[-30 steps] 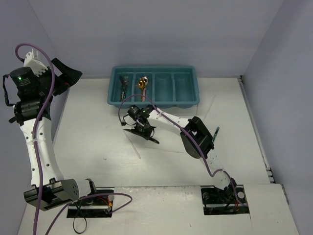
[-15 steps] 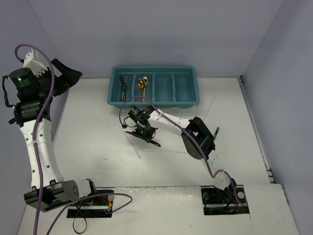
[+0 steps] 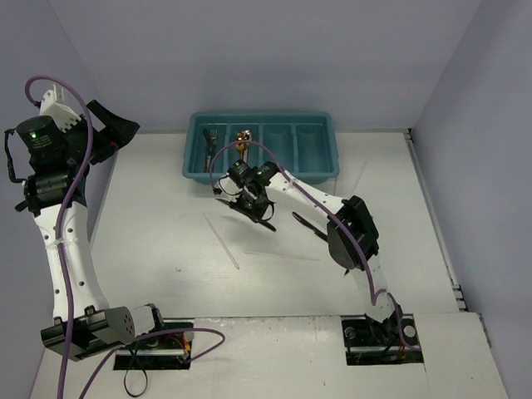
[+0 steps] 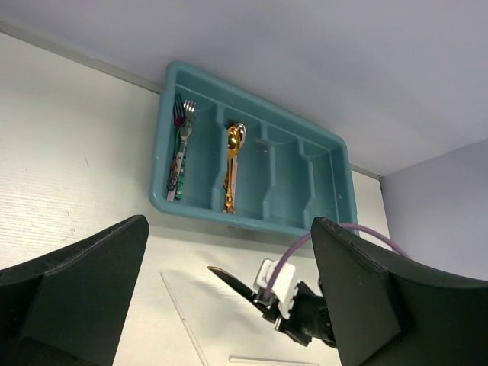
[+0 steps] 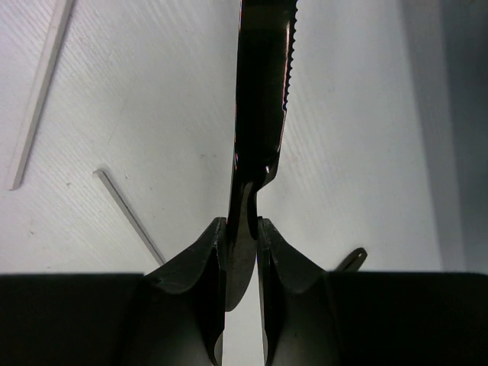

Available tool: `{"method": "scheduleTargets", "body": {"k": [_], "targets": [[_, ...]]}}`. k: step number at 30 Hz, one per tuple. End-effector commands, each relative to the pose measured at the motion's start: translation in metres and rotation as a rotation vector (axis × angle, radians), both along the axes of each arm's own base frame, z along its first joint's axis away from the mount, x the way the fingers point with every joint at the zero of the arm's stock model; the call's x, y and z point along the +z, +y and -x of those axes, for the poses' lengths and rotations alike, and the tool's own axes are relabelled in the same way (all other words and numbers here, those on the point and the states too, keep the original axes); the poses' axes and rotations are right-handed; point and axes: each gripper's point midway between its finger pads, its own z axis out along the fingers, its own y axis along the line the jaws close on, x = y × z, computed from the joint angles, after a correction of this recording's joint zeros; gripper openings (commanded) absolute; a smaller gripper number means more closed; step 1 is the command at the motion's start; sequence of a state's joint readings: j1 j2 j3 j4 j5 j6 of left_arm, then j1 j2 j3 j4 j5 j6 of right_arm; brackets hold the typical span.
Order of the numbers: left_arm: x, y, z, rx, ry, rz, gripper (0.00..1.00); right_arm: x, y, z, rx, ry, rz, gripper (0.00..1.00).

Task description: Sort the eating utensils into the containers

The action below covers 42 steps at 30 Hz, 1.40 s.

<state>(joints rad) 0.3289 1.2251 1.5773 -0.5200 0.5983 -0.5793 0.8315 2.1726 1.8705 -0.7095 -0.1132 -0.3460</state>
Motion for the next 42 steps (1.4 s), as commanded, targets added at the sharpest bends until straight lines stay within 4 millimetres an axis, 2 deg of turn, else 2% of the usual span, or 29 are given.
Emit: {"method": "scheduleTargets", "body": {"k": [1, 4, 6, 7, 8, 10, 13, 14, 15, 18, 21, 24, 26, 28, 32, 36, 39, 42], "targets": [[0.025, -0.002, 0.003, -0.001, -0.093, -0.029, 0.87, 0.095, 0.019, -0.007, 0.040, -0.134, -0.181, 0.00], [0.027, -0.004, 0.003, -0.005, -0.102, -0.034, 0.87, 0.128, 0.027, -0.014, 0.046, -0.180, -0.256, 0.00], [0.027, -0.004, 0.004, -0.005, -0.110, -0.041, 0.87, 0.170, 0.035, -0.026, 0.037, -0.241, -0.356, 0.00], [0.028, -0.004, 0.004, -0.005, -0.113, -0.045, 0.87, 0.183, 0.035, -0.034, 0.019, -0.260, -0.387, 0.00], [0.027, -0.005, 0.004, -0.009, -0.113, -0.050, 0.87, 0.183, 0.032, -0.039, 0.000, -0.257, -0.394, 0.00], [0.026, -0.005, 0.003, -0.009, -0.117, -0.075, 0.87, 0.211, 0.024, -0.066, -0.069, -0.315, -0.464, 0.00], [0.023, -0.002, 0.005, 0.018, -0.120, -0.114, 0.87, 0.220, -0.002, -0.112, -0.212, -0.360, -0.505, 0.00], [0.023, 0.000, 0.005, 0.027, -0.121, -0.128, 0.87, 0.222, -0.001, -0.115, -0.227, -0.365, -0.515, 0.00], [0.021, 0.004, 0.005, 0.042, -0.122, -0.158, 0.87, 0.224, -0.013, -0.133, -0.286, -0.382, -0.529, 0.00], [0.017, 0.014, 0.007, 0.092, -0.122, -0.236, 0.87, 0.221, -0.042, -0.169, -0.412, -0.417, -0.538, 0.00], [0.010, 0.031, 0.007, 0.180, -0.103, -0.318, 0.87, 0.213, -0.059, -0.189, -0.524, -0.427, -0.544, 0.00], [0.004, 0.050, 0.007, 0.266, -0.068, -0.398, 0.87, 0.206, -0.067, -0.203, -0.606, -0.436, -0.548, 0.00], [-0.012, 0.067, 0.004, 0.321, 0.019, -0.459, 0.87, 0.196, -0.073, -0.212, -0.672, -0.444, -0.538, 0.00], [-0.026, 0.074, 0.001, 0.309, 0.090, -0.508, 0.87, 0.190, -0.075, -0.217, -0.731, -0.437, -0.547, 0.00], [-0.061, 0.073, -0.007, 0.226, 0.234, -0.534, 0.87, 0.180, -0.080, -0.226, -0.841, -0.441, -0.556, 0.00], [-0.079, 0.067, -0.013, 0.161, 0.271, -0.565, 0.87, 0.167, -0.082, -0.235, -0.897, -0.419, -0.570, 0.00], [-0.093, 0.039, -0.021, 0.061, 0.287, -0.617, 0.87, 0.159, -0.083, -0.243, -0.912, -0.407, -0.576, 0.00], [-0.102, 0.013, -0.026, -0.017, 0.284, -0.638, 0.87, 0.158, -0.088, -0.251, -0.921, -0.407, -0.595, 0.00]]}}
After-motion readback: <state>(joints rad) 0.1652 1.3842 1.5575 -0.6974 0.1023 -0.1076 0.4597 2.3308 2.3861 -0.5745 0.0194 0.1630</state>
